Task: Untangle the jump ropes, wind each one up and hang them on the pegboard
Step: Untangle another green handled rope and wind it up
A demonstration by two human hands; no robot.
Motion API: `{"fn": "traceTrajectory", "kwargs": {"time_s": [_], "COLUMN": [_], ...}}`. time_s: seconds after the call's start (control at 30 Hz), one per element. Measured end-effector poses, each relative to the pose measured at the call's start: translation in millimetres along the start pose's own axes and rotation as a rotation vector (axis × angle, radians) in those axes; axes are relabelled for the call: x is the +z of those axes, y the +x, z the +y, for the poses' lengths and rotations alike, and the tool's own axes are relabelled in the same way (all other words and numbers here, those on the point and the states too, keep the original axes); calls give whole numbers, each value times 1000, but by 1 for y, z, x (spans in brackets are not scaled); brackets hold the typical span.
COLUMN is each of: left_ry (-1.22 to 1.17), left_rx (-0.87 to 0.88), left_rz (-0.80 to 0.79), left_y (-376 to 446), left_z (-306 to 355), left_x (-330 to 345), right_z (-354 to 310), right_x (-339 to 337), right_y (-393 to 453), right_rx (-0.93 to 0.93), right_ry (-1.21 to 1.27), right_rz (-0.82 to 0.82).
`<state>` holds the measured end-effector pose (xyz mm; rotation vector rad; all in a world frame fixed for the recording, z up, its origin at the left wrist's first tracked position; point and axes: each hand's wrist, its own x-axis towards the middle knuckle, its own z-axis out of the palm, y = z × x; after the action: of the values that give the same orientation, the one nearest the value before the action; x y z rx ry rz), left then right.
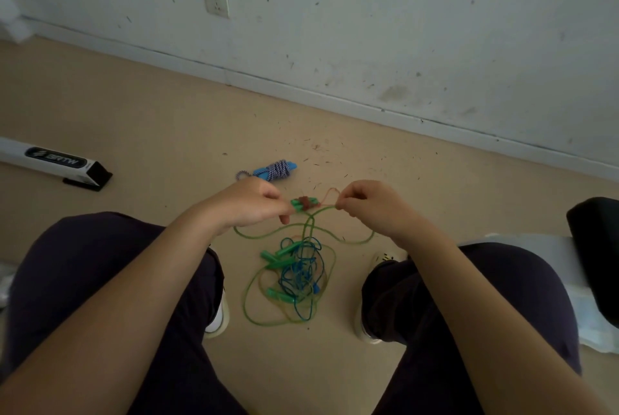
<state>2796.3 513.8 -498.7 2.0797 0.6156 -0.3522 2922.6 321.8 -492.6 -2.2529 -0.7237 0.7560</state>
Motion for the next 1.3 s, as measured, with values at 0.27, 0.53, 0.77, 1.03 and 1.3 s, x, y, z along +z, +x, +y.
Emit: {"fn": "traceTrajectory", "kwargs": {"time_s": [0.27,0.53,0.77,1.03,1.3], "left_ry": [-155,-138,-274,-114,-440], "left_rx": [84,57,88,101,146], "left_rz": [-58,-72,-18,-32,-105], "left_y": [0,-17,-7,-4,-8], "left_z": [-1,22,9,8,8], "left_x": [4,1,2,1,-1], "right_z": [2,-3,-2,-11,-3], "right_x": [1,2,1,-3,-1], "right_y": [-3,-3,-4,-8,-5], "right_rx": [-44,-55,-86,-55,-20], "right_ry": [-38,117,180,341,335], "right_rz": [-48,-56,-59,-59,-96]}}
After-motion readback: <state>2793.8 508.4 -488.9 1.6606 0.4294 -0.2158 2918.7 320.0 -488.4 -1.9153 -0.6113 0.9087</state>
